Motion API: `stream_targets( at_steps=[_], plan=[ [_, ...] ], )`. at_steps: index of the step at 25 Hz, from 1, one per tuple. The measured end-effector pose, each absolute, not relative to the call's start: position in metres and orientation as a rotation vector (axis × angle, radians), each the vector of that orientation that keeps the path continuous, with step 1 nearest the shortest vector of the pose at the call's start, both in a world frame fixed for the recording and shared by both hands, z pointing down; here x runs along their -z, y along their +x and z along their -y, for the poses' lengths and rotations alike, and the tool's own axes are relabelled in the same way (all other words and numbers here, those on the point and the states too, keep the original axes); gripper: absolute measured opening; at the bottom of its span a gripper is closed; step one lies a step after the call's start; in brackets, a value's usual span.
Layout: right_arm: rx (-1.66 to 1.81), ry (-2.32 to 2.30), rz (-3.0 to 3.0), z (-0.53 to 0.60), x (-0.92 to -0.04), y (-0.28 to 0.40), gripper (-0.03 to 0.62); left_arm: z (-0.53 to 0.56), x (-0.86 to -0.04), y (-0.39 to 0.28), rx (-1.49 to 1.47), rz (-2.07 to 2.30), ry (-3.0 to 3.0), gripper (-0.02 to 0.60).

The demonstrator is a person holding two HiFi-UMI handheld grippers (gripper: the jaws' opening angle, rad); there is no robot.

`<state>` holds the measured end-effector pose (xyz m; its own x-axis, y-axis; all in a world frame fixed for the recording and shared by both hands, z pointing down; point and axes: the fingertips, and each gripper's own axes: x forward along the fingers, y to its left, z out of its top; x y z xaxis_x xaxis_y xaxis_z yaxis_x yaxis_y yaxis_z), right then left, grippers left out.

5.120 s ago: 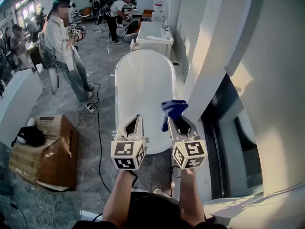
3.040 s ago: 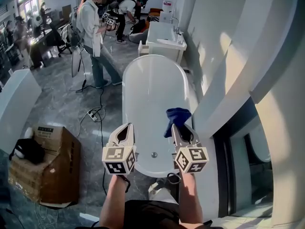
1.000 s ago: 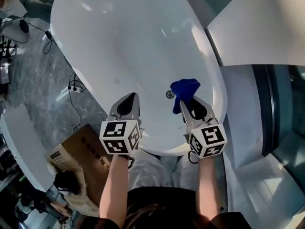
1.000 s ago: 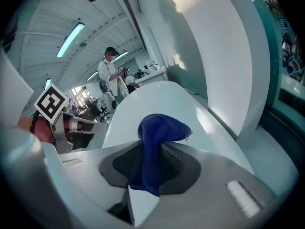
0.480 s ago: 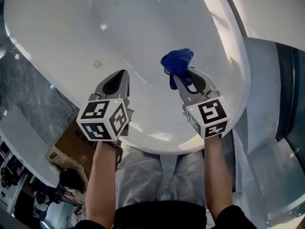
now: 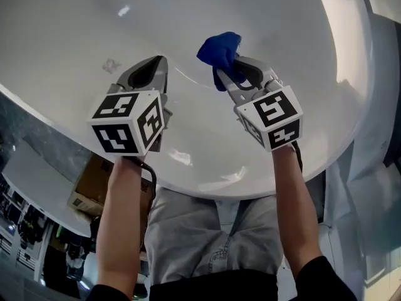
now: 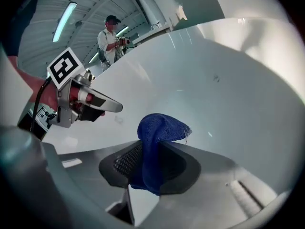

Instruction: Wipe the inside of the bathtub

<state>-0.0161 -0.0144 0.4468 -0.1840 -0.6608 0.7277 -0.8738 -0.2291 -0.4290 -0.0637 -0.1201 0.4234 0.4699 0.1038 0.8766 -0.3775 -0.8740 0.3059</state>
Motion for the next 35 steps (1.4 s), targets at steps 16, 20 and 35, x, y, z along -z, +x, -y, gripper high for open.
stream_targets(
  at_steps=[16, 20, 35],
  plan=[
    [-1.518, 1.588, 1.83, 0.018, -0.581, -0.087, 0.107, 0.143, -0.515, -0.079, -1.601, -0.025, 2.226, 0.005],
    [-1.531, 1.518, 1.826, 0.016, -0.607, -0.099, 0.107, 0.135, -0.529, -0.081, -1.686, -0.131, 2.192, 0.005],
    [-1.617, 1.31, 1.785, 0.014, -0.648, -0.123, 0.107, 0.121, -0.536, -0.082, -1.825, -0.219, 2.091, 0.005]
  ],
)
